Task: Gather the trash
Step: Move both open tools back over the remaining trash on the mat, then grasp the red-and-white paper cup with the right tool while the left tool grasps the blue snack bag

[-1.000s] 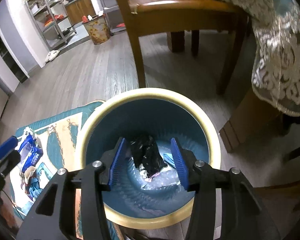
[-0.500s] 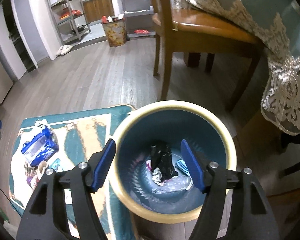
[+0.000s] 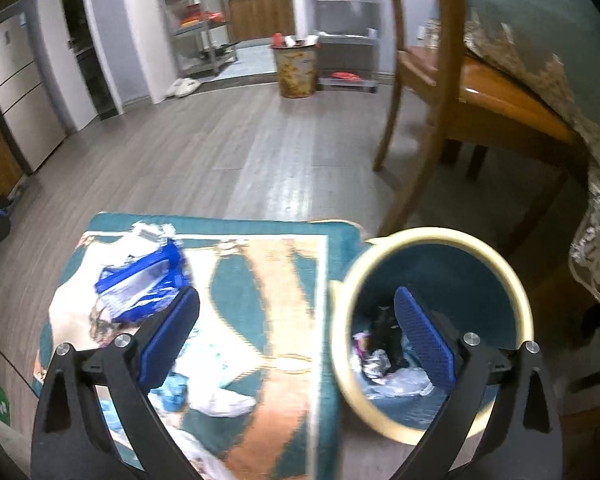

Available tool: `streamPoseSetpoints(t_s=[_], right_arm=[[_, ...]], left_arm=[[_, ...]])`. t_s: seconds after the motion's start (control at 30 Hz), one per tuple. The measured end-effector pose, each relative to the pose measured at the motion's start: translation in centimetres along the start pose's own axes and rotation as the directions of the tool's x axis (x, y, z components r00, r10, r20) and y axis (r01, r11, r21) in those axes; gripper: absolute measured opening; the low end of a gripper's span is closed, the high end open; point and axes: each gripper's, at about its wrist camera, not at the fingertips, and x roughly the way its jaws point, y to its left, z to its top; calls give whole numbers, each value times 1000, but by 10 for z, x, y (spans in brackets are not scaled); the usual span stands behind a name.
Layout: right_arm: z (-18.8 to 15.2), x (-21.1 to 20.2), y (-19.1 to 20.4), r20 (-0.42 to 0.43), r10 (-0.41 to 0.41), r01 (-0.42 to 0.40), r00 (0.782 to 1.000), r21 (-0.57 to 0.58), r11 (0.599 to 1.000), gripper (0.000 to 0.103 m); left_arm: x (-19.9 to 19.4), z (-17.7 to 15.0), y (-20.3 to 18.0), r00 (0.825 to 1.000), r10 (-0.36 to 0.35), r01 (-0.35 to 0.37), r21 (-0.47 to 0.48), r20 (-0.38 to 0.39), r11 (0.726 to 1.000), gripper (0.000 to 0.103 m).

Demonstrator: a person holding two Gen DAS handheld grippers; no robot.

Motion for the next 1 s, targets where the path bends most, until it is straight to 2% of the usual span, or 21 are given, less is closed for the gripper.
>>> streamPoseSetpoints(t_s=[0.13, 0.27, 0.4, 0.57, 0.73, 0.8, 0.9, 0.97, 1.0], right_arm=[[-1, 7, 32, -18, 28, -29, 999, -50, 998, 96], [-9, 19, 62, -61, 70, -74, 996, -74, 994, 96], [-21, 34, 84, -116, 85, -97, 990, -98, 990, 96], [-38, 55, 99, -186, 86, -109, 979, -119, 987, 96], [-49, 72, 100, -253, 124, -149, 960, -83, 985, 96], [-55, 81, 101, -286, 154, -176, 946, -53, 983, 92], [-58, 89, 103, -314, 187, -204, 931, -23, 979, 72], [-59, 93, 104, -335, 222, -236, 916, -2, 972, 52], [-60, 95, 104, -345, 236, -249, 908, 8, 968, 45]], left_arm=[[0, -9, 24, 998, 58, -58, 2, -21, 998, 89], [5, -19, 49, 995, 86, -87, -28, -44, 996, 90], [25, -30, 66, 988, 124, -127, -22, -97, 992, 90], [48, -36, 76, 981, 131, -137, -32, -146, 990, 90], [63, -39, 74, 977, 126, -131, -19, -174, 991, 90], [69, -39, 71, 975, 122, -126, -11, -187, 992, 90], [78, -41, 68, 973, 112, -112, 12, -201, 994, 90], [85, -43, 65, 972, 107, -104, 29, -211, 994, 90], [89, -44, 64, 970, 103, -96, 41, -218, 995, 90]])
